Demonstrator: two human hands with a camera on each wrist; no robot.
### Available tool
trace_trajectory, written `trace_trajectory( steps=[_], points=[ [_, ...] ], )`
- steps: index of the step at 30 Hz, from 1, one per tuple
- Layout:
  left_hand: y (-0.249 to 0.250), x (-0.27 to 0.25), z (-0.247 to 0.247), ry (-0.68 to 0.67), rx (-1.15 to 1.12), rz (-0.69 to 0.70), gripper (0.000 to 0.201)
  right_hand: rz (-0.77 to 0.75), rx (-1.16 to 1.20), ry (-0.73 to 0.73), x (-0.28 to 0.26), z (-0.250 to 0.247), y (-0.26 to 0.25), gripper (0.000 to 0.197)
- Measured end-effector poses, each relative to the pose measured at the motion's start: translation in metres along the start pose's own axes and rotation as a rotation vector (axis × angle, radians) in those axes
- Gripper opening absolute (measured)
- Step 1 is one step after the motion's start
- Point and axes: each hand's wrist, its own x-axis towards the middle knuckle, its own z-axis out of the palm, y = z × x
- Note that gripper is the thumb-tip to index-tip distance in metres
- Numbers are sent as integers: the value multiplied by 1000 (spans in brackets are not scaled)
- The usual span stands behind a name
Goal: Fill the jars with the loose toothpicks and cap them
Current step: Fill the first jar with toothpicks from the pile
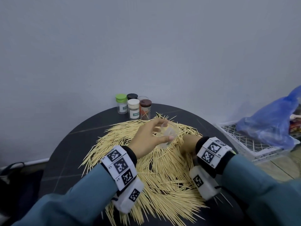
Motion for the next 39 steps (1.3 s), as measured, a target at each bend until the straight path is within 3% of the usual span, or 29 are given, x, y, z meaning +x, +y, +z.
trace_trajectory(
  steps=[3,7,11,16,21,27,34,39],
  points=[
    [-1,1,-2,11,7,-6,43,-20,77,-36,2,-4,-1,38],
    [-3,3,-4,23,0,-19,45,-47,248,-86,12,-6,5,15],
    [-4,6,-6,28,-7,-30,47,-13,598,-222,21,-6,9,22],
    [-7,7,-8,34,-1,-42,50,-90,628,-206,22,-9,12,27],
    [-9,8,-10,38,-2,-55,48,-73,506,-233,22,-13,15,16],
    [-10,8,-10,33,13,-54,47,-62,547,-290,22,-14,16,27],
    [-14,8,-12,30,26,-68,49,-100,728,-374,23,-17,19,26],
    [-13,10,-17,48,26,-67,47,-269,974,-438,21,-16,17,28]
  ],
)
